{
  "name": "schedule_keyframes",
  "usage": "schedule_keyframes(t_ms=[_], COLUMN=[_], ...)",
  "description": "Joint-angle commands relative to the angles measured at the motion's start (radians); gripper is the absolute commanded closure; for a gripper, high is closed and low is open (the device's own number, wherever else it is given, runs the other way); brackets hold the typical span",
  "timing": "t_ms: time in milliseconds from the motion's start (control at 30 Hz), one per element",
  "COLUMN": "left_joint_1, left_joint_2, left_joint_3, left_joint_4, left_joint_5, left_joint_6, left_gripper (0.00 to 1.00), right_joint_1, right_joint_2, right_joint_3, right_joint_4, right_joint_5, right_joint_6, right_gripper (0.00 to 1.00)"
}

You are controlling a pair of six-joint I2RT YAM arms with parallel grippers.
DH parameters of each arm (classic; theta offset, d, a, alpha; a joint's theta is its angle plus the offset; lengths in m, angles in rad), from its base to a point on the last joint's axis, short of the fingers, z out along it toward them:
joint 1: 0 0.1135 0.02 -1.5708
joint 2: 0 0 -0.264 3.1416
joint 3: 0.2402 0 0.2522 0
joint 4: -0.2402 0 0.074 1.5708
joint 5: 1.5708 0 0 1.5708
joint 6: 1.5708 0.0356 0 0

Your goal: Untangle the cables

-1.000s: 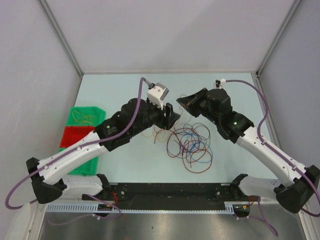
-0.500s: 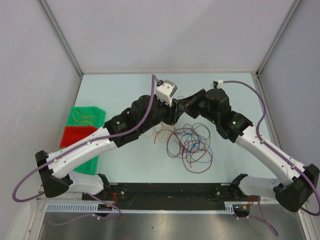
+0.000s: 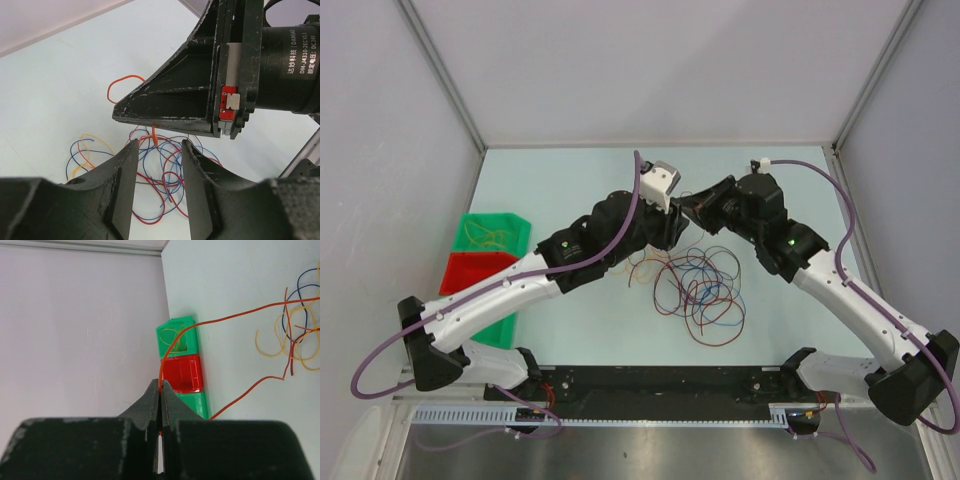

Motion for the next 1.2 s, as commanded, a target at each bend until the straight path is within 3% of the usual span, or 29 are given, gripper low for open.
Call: schedule_keyframes(t_ms=[0, 233, 367, 533, 600, 733, 1033, 1100, 1167], left_joint_1=[-0.010, -0.010, -0.010, -0.010, -0.010, -0.010, -0.010, -0.010, -0.010], left_joint_2=[-0.009, 0.003, 0.006, 0.004, 0.004, 0.012, -0.009, -0.014, -0.020], left_joint_3=[0.026, 0.030, 0.038, 0.030, 0.029, 0.033, 0.038, 0.053, 0.075], left_joint_4=[0.021, 0.032, 0.027, 0.029, 0.030, 0.020, 0.006, -0.020, -0.052], left_joint_5=[-0.029, -0.050, -0.056, -0.058, -0.064, -0.104, -0.162, -0.182, -0.207], left_joint_6=[0.022, 0.033, 0.038, 0.035, 0.032, 0.018, 0.025, 0.024, 0.024], left_gripper=[0.56, 0.59, 0.70, 0.74, 0.78, 1.00, 0.99, 1.00, 1.00], right_joint_1=[-0.001, 0.005, 0.006, 0.012, 0.012, 0.022, 0.034, 0.032, 0.026], right_joint_2=[0.003, 0.004, -0.001, -0.002, 0.001, 0.010, 0.032, 0.039, 0.038], right_joint_3=[0.043, 0.043, 0.043, 0.043, 0.043, 0.043, 0.043, 0.043, 0.043], right_joint_4=[0.009, 0.027, 0.026, 0.046, 0.057, 0.073, 0.121, 0.130, 0.129], right_joint_5=[-0.044, -0.073, -0.078, -0.093, -0.109, -0.129, -0.184, -0.205, -0.221], right_joint_6=[0.020, 0.033, 0.034, 0.037, 0.040, 0.045, 0.002, -0.030, -0.064], right_gripper=[1.00, 1.00, 1.00, 1.00, 1.00, 1.00, 1.00, 0.95, 0.81])
